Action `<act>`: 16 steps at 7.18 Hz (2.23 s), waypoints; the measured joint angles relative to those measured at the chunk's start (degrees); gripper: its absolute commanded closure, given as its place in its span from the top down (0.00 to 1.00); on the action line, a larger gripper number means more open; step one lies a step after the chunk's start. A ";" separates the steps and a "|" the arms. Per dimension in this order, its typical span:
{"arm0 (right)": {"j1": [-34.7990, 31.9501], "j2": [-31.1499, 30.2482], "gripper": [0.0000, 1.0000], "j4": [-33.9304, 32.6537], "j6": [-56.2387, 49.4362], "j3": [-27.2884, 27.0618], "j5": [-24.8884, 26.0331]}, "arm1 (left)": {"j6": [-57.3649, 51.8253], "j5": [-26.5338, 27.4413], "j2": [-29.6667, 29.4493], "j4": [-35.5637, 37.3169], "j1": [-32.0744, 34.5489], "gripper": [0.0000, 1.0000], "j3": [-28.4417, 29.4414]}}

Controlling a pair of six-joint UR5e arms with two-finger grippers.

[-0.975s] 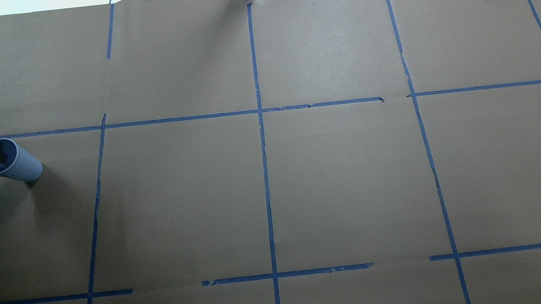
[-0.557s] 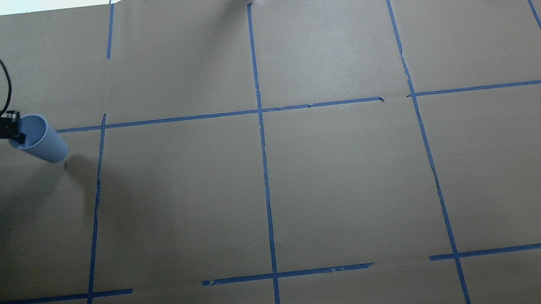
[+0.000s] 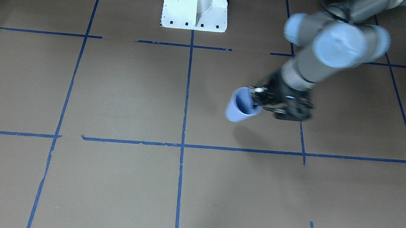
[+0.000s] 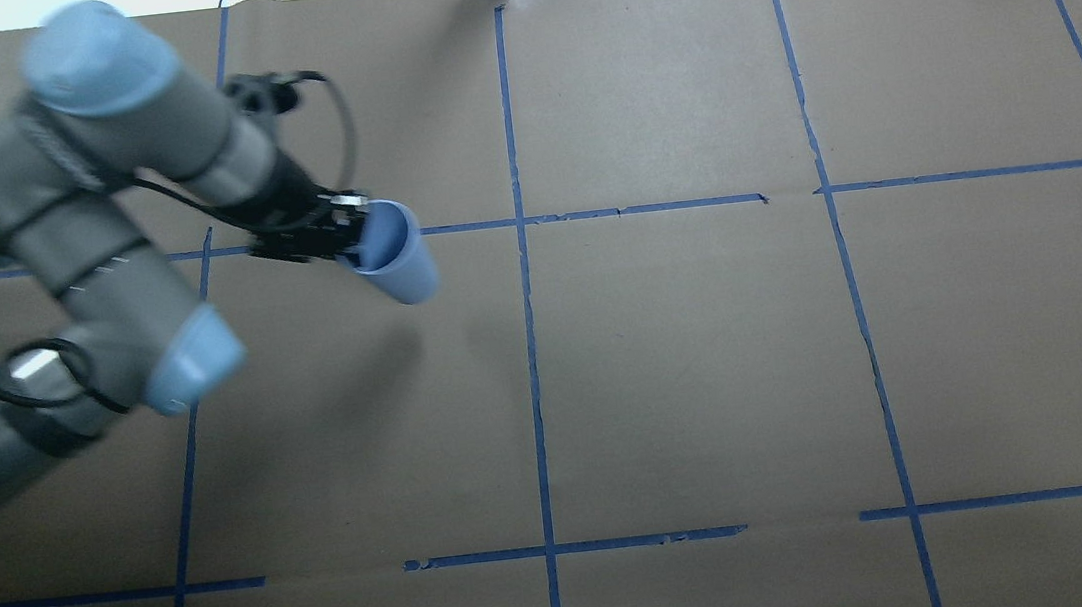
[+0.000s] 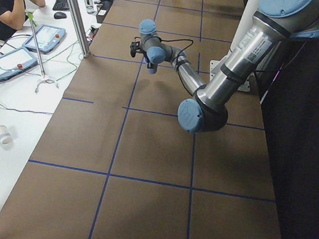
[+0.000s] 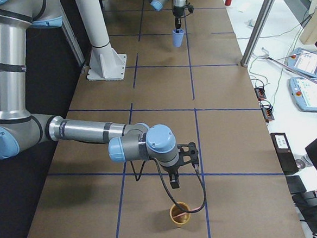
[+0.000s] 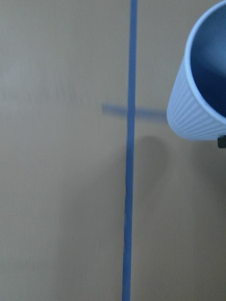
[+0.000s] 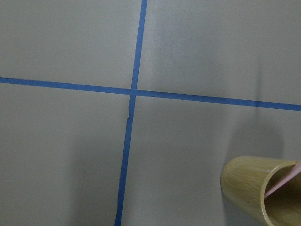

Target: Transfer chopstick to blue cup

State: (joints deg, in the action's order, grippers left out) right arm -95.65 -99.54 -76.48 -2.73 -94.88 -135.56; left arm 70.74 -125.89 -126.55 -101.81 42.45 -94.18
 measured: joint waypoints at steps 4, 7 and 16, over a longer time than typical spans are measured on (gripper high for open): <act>0.19 0.55 0.98 -0.07 -0.01 0.76 0.12 | 2.29 10.70 -10.90 2.08 -7.80 0.07 8.09; 0.20 0.61 0.98 -0.07 -0.08 1.06 0.14 | 2.32 13.47 -9.82 2.12 -8.67 0.57 7.92; -2.54 7.01 0.97 7.39 7.80 12.69 9.27 | 2.23 14.63 0.61 2.40 -7.81 1.00 -9.87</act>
State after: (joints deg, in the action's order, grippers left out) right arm -98.18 -92.53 -69.09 5.07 -82.20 -126.28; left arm 72.98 -111.27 -125.94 -99.41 34.64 -104.05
